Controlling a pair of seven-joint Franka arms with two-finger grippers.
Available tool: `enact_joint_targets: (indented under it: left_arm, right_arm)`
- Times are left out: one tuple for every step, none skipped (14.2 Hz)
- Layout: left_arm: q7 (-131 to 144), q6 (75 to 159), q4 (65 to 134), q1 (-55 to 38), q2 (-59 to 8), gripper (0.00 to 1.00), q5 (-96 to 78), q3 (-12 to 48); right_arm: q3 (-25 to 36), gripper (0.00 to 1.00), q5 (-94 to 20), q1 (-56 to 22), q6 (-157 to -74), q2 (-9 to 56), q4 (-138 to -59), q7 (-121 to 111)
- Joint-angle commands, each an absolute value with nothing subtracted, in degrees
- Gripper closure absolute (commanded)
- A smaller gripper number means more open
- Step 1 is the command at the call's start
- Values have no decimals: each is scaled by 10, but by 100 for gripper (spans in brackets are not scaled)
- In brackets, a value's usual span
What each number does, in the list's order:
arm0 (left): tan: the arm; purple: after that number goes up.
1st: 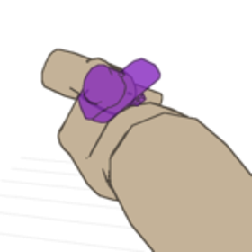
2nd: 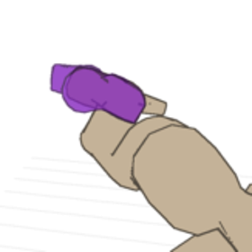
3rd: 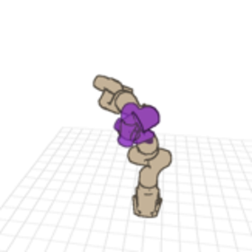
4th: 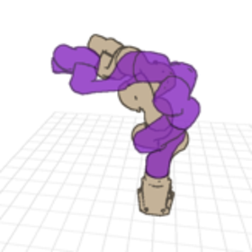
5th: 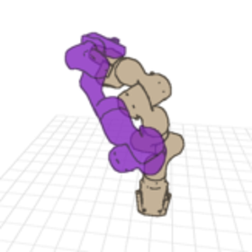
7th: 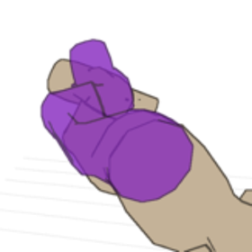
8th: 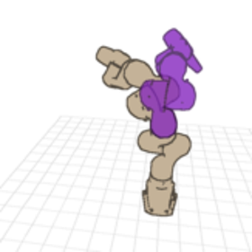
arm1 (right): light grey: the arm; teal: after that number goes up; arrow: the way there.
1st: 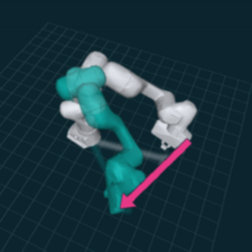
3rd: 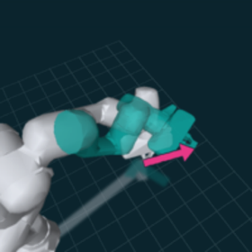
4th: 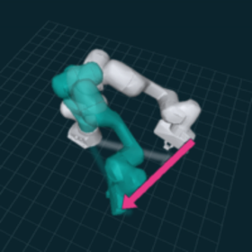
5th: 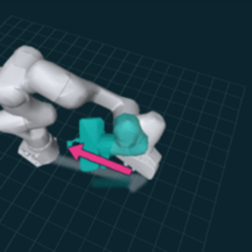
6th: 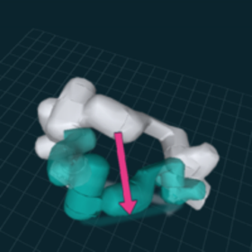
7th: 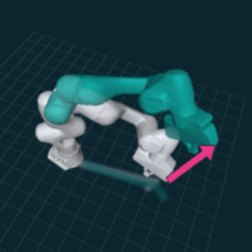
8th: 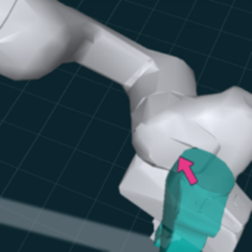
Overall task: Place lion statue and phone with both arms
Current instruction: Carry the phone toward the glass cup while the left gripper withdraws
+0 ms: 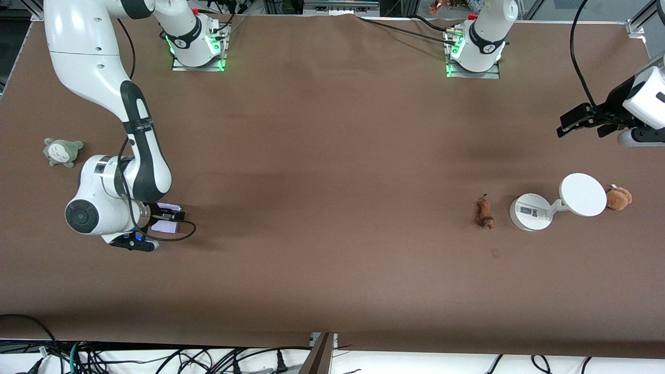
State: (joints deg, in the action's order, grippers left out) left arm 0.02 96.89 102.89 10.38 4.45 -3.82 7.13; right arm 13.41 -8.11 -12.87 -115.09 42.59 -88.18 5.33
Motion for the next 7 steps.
enact_joint_targets:
  left_arm:
    - [4,961,1000,102,46,0,-40,75]
    - [3,960,994,101,45,0,-40,75]
    - [3,960,991,101,46,0,-40,75]
    - [2,959,984,102,43,0,-40,74]
    - [3,961,981,101,33,0,-39,75]
    - [2,961,966,101,16,0,-34,74]
    - [2,957,948,102,2,0,-25,74]
  right_arm:
    - [136,70,-54,-134,-1156,415,-897,39]
    - [135,70,-52,-134,-1164,415,-903,35]
    - [136,70,-52,-134,-1174,415,-910,34]
    - [136,70,-51,-134,-1180,417,-913,34]
    - [136,70,-50,-134,-1183,423,-913,30]
    - [136,70,-44,-134,-1188,425,-913,28]
    - [136,70,-39,-133,-1194,430,-913,27]
